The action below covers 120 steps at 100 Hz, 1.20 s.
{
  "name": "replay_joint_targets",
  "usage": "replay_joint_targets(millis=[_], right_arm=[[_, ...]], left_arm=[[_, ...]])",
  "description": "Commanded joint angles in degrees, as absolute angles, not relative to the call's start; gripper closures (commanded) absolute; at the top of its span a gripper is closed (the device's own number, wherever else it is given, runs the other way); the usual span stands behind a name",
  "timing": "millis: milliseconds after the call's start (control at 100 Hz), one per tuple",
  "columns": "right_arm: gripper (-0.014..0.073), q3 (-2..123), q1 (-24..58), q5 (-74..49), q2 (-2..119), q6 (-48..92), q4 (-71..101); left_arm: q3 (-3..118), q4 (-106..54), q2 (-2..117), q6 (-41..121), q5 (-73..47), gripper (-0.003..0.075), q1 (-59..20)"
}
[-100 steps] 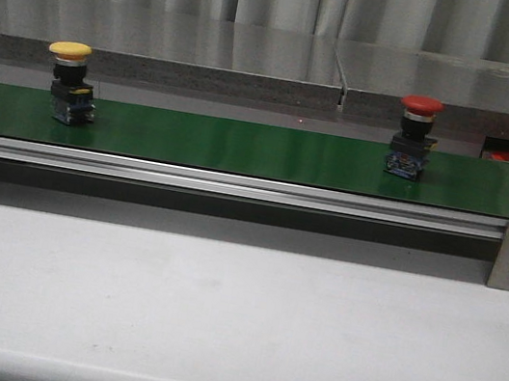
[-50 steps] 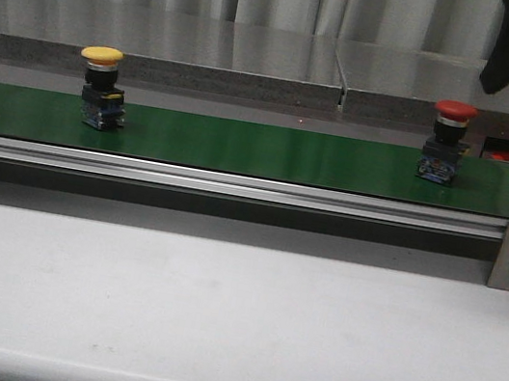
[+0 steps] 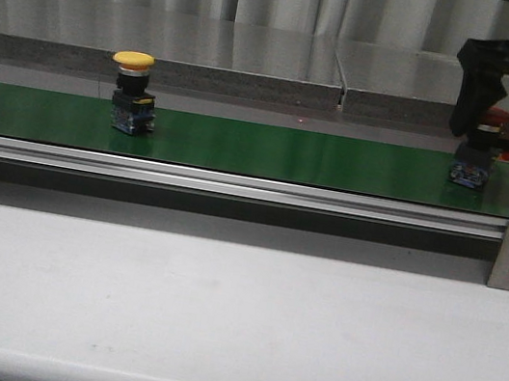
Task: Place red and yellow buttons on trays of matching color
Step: 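Carry the red button into the red tray and open the right gripper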
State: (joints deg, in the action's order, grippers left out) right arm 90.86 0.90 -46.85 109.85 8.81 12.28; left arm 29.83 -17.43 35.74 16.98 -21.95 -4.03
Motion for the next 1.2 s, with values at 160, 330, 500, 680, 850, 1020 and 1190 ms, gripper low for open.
replay_joint_targets(millis=[160,330,500,680,850,1020,1190], right_arm=[[0.0309,94.0,0.6,-46.8,109.2,9.6,12.3],[0.0395,97.7,-0.1,-50.2,109.2,9.6,11.8],[0.0395,104.5,-4.4,-52.7,109.7,9.6,10.2],[0.0395,110.8,-12.2,-52.0,112.1,9.6,9.2],[0.0395,113.2,-17.1,-51.7,116.5,9.6,10.0],[0.0395,113.2,-18.7,-49.3,120.5,9.6,11.6],[0.0395,113.2,-18.7,-48.1,123.8,9.6,13.0]], left_arm=[[31.3,-18.6,35.8,16.9,-17.7,0.0739,-4.5],[31.3,-18.6,35.8,16.9,-17.7,0.0739,-4.5],[31.3,-18.6,35.8,16.9,-17.7,0.0739,-4.5],[31.3,-18.6,35.8,16.9,-17.7,0.0739,-4.5],[31.3,-18.6,35.8,16.9,-17.7,0.0739,-4.5],[31.3,-18.6,35.8,16.9,-17.7,0.0739,-4.5],[31.3,-18.6,35.8,16.9,-17.7,0.0739,-4.5]])
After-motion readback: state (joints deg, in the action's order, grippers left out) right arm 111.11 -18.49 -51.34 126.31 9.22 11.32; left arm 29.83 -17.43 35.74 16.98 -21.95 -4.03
